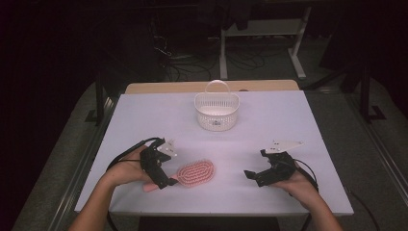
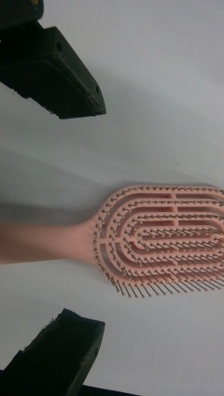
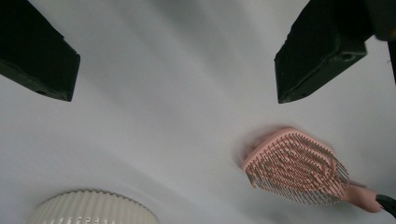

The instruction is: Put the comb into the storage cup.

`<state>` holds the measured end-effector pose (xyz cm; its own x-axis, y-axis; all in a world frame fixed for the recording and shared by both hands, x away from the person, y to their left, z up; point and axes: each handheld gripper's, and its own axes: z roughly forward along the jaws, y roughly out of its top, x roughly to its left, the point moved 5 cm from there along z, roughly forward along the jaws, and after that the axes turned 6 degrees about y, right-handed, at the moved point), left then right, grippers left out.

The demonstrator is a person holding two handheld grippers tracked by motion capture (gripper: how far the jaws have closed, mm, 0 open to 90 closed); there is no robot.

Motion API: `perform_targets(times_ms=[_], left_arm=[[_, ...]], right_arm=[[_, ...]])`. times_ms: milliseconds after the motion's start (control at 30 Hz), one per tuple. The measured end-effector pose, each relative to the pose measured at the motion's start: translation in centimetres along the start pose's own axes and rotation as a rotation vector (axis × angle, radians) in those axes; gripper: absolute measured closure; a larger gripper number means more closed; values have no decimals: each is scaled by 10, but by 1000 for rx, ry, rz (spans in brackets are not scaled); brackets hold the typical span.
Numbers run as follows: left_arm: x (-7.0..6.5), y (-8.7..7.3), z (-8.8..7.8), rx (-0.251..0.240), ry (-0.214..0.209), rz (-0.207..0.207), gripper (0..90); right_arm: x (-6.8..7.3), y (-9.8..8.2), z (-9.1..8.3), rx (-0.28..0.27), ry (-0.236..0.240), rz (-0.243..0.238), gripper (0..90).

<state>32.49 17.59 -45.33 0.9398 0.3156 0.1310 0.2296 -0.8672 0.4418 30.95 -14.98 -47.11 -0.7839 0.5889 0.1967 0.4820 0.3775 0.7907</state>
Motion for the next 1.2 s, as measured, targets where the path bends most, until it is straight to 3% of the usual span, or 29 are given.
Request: perform_targets(times_ms=[500, 733, 1200], left_arm=[[-6, -5, 10, 49, 1, -7, 2], [-5, -7, 10, 61, 5, -16, 64], [-10, -9, 10, 85, -30, -5, 280]], right_arm=[[0, 0, 0, 1, 0, 0, 0], [0, 0, 0, 0, 0, 2, 0], [0, 0, -1, -3, -1, 2, 0]])
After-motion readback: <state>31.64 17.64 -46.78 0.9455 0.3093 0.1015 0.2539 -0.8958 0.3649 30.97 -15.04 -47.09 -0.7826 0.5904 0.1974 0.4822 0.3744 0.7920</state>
